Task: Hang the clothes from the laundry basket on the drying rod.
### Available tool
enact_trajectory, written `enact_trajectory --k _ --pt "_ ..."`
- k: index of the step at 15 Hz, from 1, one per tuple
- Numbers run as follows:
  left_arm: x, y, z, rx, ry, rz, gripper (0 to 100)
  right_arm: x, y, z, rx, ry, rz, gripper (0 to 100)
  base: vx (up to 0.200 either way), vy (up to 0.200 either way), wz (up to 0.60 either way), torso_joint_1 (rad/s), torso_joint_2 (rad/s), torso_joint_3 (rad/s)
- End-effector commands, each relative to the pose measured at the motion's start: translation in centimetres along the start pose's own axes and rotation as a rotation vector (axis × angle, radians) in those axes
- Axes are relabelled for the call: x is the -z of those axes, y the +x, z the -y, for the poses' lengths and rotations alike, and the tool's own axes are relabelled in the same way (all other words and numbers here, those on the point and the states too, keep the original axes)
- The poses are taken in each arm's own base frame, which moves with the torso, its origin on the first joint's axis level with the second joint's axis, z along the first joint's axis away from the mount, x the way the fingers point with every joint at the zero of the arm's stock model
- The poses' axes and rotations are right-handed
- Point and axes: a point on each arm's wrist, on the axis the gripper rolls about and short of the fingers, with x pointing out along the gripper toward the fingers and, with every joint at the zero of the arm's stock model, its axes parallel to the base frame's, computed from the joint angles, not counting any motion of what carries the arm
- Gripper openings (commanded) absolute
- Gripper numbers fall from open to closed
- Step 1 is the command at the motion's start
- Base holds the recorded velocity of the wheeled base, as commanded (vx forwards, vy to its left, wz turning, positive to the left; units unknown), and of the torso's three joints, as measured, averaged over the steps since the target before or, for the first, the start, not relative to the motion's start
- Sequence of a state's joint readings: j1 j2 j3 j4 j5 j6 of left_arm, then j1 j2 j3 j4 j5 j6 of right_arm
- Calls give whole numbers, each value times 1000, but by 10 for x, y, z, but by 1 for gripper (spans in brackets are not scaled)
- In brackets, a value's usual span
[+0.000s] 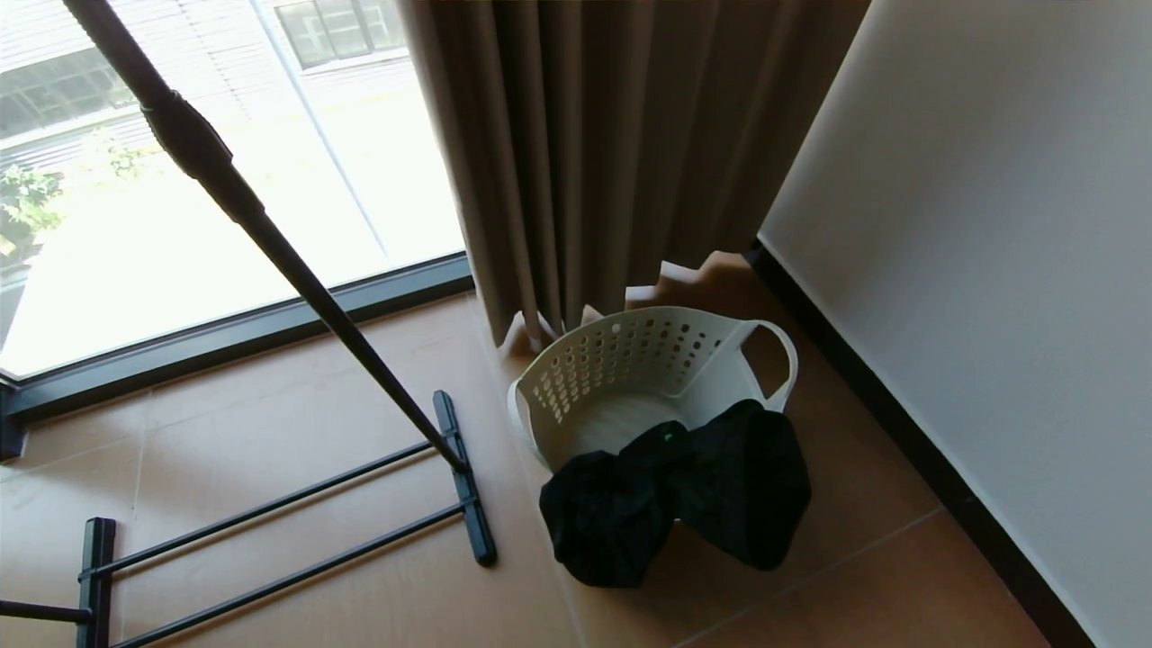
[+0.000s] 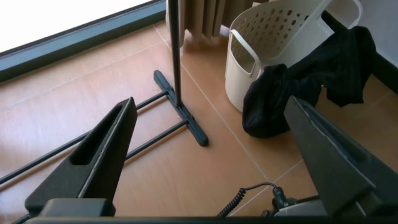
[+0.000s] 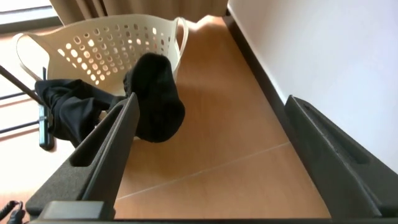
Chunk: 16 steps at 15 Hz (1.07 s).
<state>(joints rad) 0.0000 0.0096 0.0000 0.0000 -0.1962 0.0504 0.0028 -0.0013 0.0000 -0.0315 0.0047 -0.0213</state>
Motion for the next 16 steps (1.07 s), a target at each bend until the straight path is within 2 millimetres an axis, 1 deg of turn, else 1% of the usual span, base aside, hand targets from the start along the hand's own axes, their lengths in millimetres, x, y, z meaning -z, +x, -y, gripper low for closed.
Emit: enact_trajectory --k 1,7,8,9,10,11,12,13,14,16 --pt "0 0 0 -3 -1 0 100 0 0 0 -2 -3 -2 100 0 0 0 7 2 -203" --pt "0 0 0 2 2 0 100 1 0 0 -1 -8 -17 100 0 0 0 1 5 -192" --pt "0 0 0 2 2 2 100 0 4 0 -12 -41 -58 100 0 0 0 12 -2 -80" --pt "0 0 0 -1 -1 2 100 -3 10 -1 -63 -86 -119 100 0 0 0 0 0 0" --pt "0 0 0 -5 -6 2 100 -11 14 -1 -99 -105 -148 100 0 0 0 0 0 0" --pt "0 0 0 -3 -4 2 100 -34 29 -1 -157 -132 -221 100 0 0 0 0 0 0" --pt "0 0 0 -3 -1 2 100 -51 46 -3 -209 -154 -281 100 0 0 0 0 0 0" --pt "0 0 0 -3 -1 2 100 -56 54 -4 -225 -165 -317 100 0 0 0 0 0 0" --pt "0 0 0 -5 -4 2 100 -67 86 -8 -260 -224 -435 100 0 0 0 0 0 0" --pt "0 0 0 -5 -4 2 100 -76 130 -12 -315 -378 -502 100 0 0 0 0 0 0"
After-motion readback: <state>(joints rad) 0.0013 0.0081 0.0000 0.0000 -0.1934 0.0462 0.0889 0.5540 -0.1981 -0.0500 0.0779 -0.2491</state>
